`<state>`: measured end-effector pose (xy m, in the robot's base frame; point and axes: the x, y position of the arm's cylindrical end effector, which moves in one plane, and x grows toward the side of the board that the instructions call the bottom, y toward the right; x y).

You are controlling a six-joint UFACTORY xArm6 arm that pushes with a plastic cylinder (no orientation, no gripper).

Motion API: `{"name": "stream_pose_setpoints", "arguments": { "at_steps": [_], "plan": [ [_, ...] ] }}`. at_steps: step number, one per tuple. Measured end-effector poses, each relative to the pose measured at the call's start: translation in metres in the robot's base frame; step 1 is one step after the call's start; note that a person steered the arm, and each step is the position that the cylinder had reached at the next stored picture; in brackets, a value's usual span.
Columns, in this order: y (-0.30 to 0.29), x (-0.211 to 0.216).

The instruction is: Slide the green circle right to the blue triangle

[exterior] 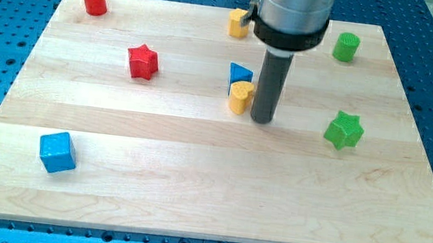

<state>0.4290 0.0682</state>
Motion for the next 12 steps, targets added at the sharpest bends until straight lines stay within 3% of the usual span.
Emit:
{"name": "stream_pose_setpoints", "arguments": {
  "at_steps": [1,2,3,4,5,7,8,9,10,11,12],
  "plan": [
    [-0.013,-0.041],
    [0.028,-0.085],
    [0.156,-0.088],
    [0.189,-0.128],
    [0.153,-0.164],
    [0.138,-0.206],
    [0.087,-0.135],
    [0.086,-0.050],
    [0.108,-0.064],
    [0.127,-0.108],
    [0.099,-0.120]
  ]
}}
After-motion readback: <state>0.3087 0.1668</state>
